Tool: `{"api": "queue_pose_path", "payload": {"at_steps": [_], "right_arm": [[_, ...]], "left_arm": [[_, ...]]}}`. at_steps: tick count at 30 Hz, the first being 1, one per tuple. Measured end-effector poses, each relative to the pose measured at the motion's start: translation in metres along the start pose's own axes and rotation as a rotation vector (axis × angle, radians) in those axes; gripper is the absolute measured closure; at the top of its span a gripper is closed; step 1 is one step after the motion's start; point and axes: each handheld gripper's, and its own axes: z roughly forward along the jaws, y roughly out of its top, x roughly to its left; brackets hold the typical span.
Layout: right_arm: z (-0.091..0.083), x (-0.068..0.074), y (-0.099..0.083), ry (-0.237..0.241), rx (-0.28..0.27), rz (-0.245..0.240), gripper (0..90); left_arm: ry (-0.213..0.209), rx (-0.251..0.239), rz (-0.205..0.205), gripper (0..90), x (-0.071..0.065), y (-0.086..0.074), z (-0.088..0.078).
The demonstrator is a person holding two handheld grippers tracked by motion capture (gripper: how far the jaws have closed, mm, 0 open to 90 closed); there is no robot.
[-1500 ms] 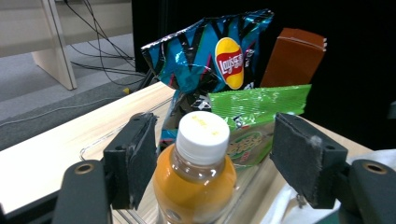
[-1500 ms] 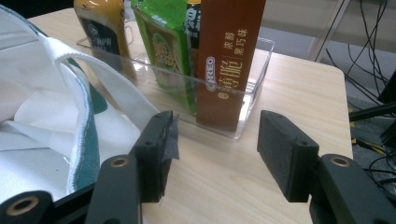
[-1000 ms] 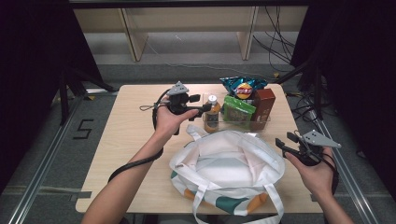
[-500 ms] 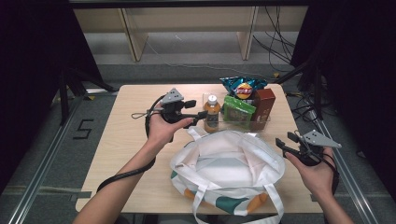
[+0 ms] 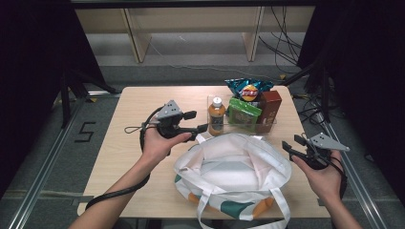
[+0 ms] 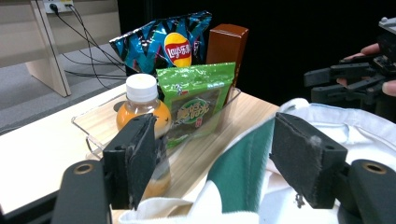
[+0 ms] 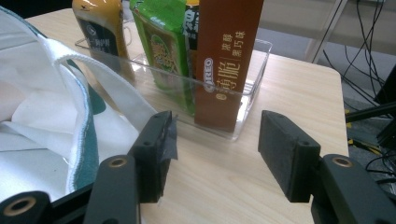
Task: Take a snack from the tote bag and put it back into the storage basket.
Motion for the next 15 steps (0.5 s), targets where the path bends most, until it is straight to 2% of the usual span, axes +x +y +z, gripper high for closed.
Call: {"api": "queue_pose_path", "payload": {"at_steps": [1,2,3,6,7,8,12,13,14,15], "right_arm": [[0.000,0.000,0.000,0.001,-0.003,0.001,45.9],[0.000,-0.002,0.000,-0.007,0.005,-0.022,45.9],[-0.001,-0.002,-0.001,0.004,0.007,-0.034,45.9],[0.000,0.000,0.000,0.001,-0.004,0.001,45.9],[0.000,0.000,0.000,0.001,-0.003,0.001,45.9],[0.000,-0.001,-0.001,-0.008,0.007,-0.024,45.9],[0.000,-0.002,-0.001,-0.016,-0.003,-0.042,45.9],[0.000,-0.001,0.000,-0.014,0.002,-0.024,45.9],[0.001,-0.003,0.000,-0.022,-0.002,-0.040,45.9],[0.000,-0.002,0.000,-0.018,0.002,-0.024,45.9]], "left_arm": [[-0.002,-0.005,-0.004,30.2,-0.001,-0.002,-0.001],[-0.001,-0.009,-0.009,30.3,-0.003,-0.005,-0.003],[-0.004,-0.009,-0.012,30.3,-0.004,-0.007,-0.005],[-0.012,-0.006,-0.019,30.2,-0.008,-0.015,-0.010],[-0.010,-0.001,-0.015,30.2,-0.009,-0.017,-0.013],[-0.010,0.003,-0.013,30.2,-0.009,-0.019,-0.014],[-0.005,-0.001,-0.010,30.2,-0.012,-0.025,-0.021],[-0.003,0.003,-0.010,30.1,-0.013,-0.027,-0.022],[-0.003,0.005,-0.006,30.1,-0.013,-0.029,-0.024],[-0.001,0.003,-0.010,30.0,-0.014,-0.031,-0.025]]}}
